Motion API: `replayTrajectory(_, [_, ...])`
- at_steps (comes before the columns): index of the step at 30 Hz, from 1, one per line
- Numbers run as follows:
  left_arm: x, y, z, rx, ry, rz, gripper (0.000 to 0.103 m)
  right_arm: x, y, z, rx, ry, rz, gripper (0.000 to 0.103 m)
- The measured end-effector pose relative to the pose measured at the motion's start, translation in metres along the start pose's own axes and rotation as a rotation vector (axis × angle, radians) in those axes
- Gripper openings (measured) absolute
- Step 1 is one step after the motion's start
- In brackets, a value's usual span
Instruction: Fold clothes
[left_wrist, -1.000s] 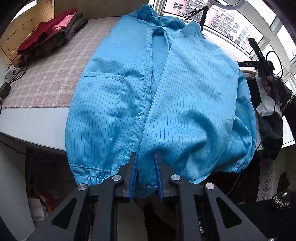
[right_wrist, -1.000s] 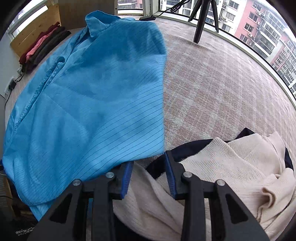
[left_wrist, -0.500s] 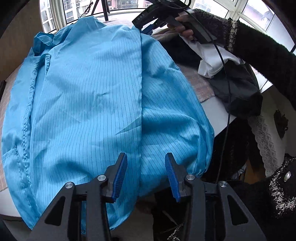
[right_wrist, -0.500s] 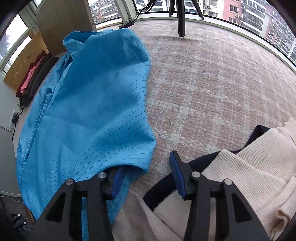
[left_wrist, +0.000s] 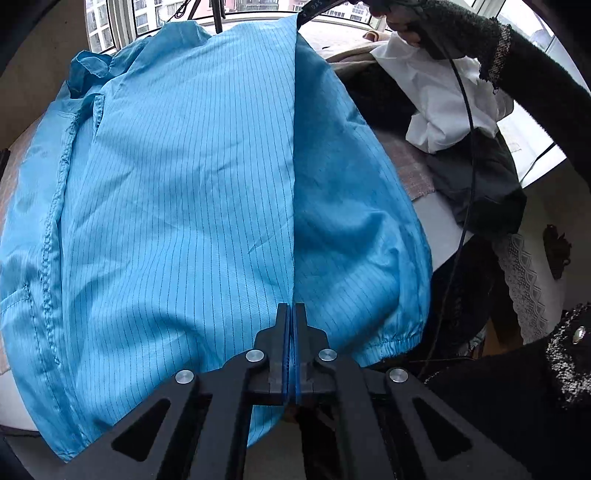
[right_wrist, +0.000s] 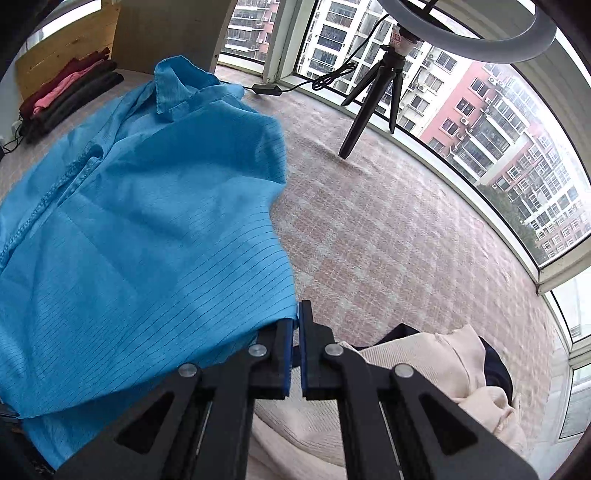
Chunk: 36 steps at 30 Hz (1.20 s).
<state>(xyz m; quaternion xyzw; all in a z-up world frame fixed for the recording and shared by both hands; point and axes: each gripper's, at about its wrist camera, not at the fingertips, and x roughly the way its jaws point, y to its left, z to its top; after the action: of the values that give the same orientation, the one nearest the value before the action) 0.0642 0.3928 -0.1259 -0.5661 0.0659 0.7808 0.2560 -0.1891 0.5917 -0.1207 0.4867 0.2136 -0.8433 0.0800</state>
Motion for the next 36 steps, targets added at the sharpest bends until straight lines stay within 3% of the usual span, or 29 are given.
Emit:
replayTrajectory(2, [-0.016,-0.006,0.007,-0.017,-0.039,-0.086,0.001,0.0,0.0,0.0,-0.032,0.002,-0.034,0.003])
replayTrajectory(5, [-0.01,-0.03,0.017,0.039,-0.041,-0.147,0.002,0.009,-0.002,-0.003,-0.025,0.028,-0.027,0.003])
replayTrajectory(9, [0.033,-0.065,0.022,0.105,0.039,-0.176,0.006,0.033,-0.004,-0.006,-0.001,0.065,-0.04,0.003])
replayTrajectory(13, [0.05,-0.067,0.019,0.036,0.125,-0.278,0.016,0.049,0.003,-0.014,-0.031,0.109,-0.064,0.003])
replayTrajectory(17, [-0.004,-0.045,0.011,0.019,0.065,-0.272,0.031,0.047,0.007,-0.023,-0.106,0.203,-0.06,0.003])
replayTrajectory(18, [-0.021,-0.032,0.012,0.006,0.044,-0.251,0.036,0.038,0.006,-0.027,-0.128,0.216,-0.052,0.005])
replayTrajectory(20, [-0.051,-0.004,0.017,-0.011,0.005,-0.183,0.038,0.02,0.005,-0.034,-0.166,0.235,-0.036,0.008])
replayTrajectory(24, [-0.082,0.078,0.061,-0.056,-0.029,0.043,0.038,-0.042,-0.013,-0.029,-0.097,0.111,-0.014,0.01])
replayTrajectory(26, [-0.081,0.114,0.101,-0.095,-0.056,0.075,0.037,-0.065,-0.016,-0.015,0.02,-0.003,0.103,0.01])
replayTrajectory(29, [-0.065,0.152,0.165,-0.117,-0.103,0.117,0.036,-0.069,0.005,0.0,0.185,-0.102,0.333,0.01])
replayTrajectory(31, [-0.047,0.169,0.207,-0.129,-0.113,0.104,0.035,-0.052,0.039,0.002,0.242,-0.092,0.429,0.01])
replayTrajectory(34, [-0.009,0.19,0.263,-0.118,-0.114,0.113,0.033,-0.018,0.079,-0.007,0.257,-0.043,0.443,0.01])
replayTrajectory(36, [0.011,0.205,0.291,-0.1,-0.111,0.149,0.018,0.006,0.102,-0.014,0.256,-0.006,0.428,0.01])
